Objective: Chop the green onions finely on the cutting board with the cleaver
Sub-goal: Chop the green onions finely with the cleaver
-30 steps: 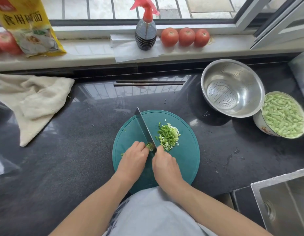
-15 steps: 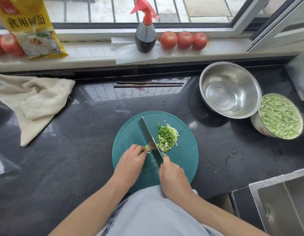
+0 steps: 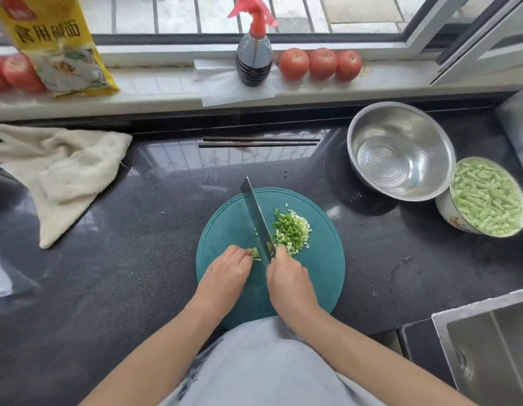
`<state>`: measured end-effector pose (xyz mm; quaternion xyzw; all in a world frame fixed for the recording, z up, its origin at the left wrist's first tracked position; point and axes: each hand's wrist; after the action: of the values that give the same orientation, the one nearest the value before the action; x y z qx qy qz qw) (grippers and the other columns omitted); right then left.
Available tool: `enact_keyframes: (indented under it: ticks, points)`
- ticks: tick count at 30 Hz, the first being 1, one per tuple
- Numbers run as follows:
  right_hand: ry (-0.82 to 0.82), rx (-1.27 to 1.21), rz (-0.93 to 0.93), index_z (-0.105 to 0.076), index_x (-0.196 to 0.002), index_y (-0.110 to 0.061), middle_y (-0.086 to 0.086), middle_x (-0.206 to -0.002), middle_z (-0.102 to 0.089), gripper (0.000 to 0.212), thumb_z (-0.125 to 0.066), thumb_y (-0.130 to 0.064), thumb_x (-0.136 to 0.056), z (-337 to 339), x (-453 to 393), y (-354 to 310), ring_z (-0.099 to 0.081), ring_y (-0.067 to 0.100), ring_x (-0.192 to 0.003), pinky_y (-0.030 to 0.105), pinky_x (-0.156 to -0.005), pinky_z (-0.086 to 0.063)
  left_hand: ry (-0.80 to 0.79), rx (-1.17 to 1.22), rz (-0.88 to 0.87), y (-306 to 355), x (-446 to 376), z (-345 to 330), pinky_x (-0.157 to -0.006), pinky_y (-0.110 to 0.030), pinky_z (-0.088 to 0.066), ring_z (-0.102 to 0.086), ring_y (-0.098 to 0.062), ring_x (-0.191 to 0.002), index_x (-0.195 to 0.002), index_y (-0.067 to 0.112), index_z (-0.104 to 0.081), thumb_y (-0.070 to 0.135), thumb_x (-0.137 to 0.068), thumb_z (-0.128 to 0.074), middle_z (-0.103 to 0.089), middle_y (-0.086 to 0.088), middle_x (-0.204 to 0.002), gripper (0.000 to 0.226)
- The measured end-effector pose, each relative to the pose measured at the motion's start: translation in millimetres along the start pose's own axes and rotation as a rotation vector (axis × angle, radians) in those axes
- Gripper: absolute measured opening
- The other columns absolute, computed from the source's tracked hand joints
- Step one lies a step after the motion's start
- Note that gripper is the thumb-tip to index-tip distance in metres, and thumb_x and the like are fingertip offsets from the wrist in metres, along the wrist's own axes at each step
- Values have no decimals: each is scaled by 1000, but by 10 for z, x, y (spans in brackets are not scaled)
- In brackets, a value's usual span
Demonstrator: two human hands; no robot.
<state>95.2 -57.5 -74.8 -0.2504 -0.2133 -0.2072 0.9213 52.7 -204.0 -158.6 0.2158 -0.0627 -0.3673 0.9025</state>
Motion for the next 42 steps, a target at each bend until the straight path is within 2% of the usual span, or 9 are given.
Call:
enact_keyframes:
  ticks: [5, 10, 15, 19, 23, 28, 33, 37, 42]
  points:
    - [-50, 36, 45, -32, -87, -16, 5, -76, -52, 15, -31, -18, -101, 5, 242, 141, -50, 39, -73, 47, -67, -41, 19, 31, 25, 6, 0, -4, -73, -34, -55, -60, -25, -92, -94, 3, -70, -6, -75, -75, -65, -8, -102, 22]
    - [-89, 58, 5, -33, -89, -17, 12, -88, -61, 12, -30, -15, -101, -115, 282, 138, -55, 39, -79, 45, -65, -40, 20, 27, 22, 25, -10, 10, -68, -35, -54, -59, -25, -86, -92, 3, -69, -5, -76, -71, -63, -7, -96, 18]
    - [-11, 67, 25, -33, -94, -17, 14, -96, -65, 8, -32, -17, -102, -169, -8, -88, -61, 41, -90, 41, -64, -36, -3, 11, -11, -2, -20, -6, -71, -37, -54, -58, -25, -87, -90, 5, -71, -3, -75, -72, -65, -7, -94, 17]
    - [-25, 48, 27, -36, -98, -17, 13, -100, -65, 7, -34, -20, -103, -126, -25, -70, -59, 41, -91, 42, -66, -37, 4, -19, 6, -9, 83, 7, -72, -39, -51, -57, -26, -94, -112, 6, -71, 1, -82, -54, -67, -4, -109, 35]
    - [-9, 70, -38, -34, -93, -18, 9, -90, -63, 10, -30, -18, -102, -28, 44, 197, -54, 37, -80, 43, -65, -40, -5, 3, 14, 23, 143, 25, -91, -37, -53, -55, -27, -102, -125, -1, -65, -1, -85, -38, -63, -10, -119, 49]
    - [45, 21, -46, -33, -88, -17, 2, -72, -51, 16, -31, -20, -103, 187, -11, 405, -54, 34, -74, 43, -61, -40, 10, 80, 75, 75, 78, -8, -89, -35, -55, -55, -26, -103, -124, -1, -65, -12, -78, -67, -63, -9, -120, 48]
    - [-64, -3, 5, -33, -86, -18, 6, -80, -59, 18, -31, -21, -103, 118, 229, 338, -51, 34, -72, 44, -63, -38, 20, 151, 192, 184, 19, -57, -74, -37, -56, -57, -23, -104, -126, 3, -60, 5, -91, -69, -59, -6, -115, 36]
    - [-128, 34, 5, -32, -86, -20, 8, -87, -60, 18, -30, -21, -103, 77, 285, 308, -49, 32, -73, 41, -61, -35, 11, 134, 186, 169, 15, -52, -66, -35, -56, -57, -22, -100, -110, 4, -66, -3, -80, -75, -63, -6, -108, 32]
    - [-150, 101, -22, -35, -92, -17, 13, -93, -64, 10, -30, -13, -100, 13, 279, 229, -54, 37, -78, 45, -66, -43, 23, 94, 129, 140, -4, -43, -64, -28, -51, -58, -20, -93, -93, 7, -70, -7, -71, -77, -66, -2, -98, 27]
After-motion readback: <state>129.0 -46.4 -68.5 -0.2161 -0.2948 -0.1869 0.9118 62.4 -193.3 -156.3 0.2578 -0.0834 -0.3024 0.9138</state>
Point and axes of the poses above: each hand's wrist, its own x-axis away from the middle knuckle, its own z-axis out of the back of the hand, y = z × x
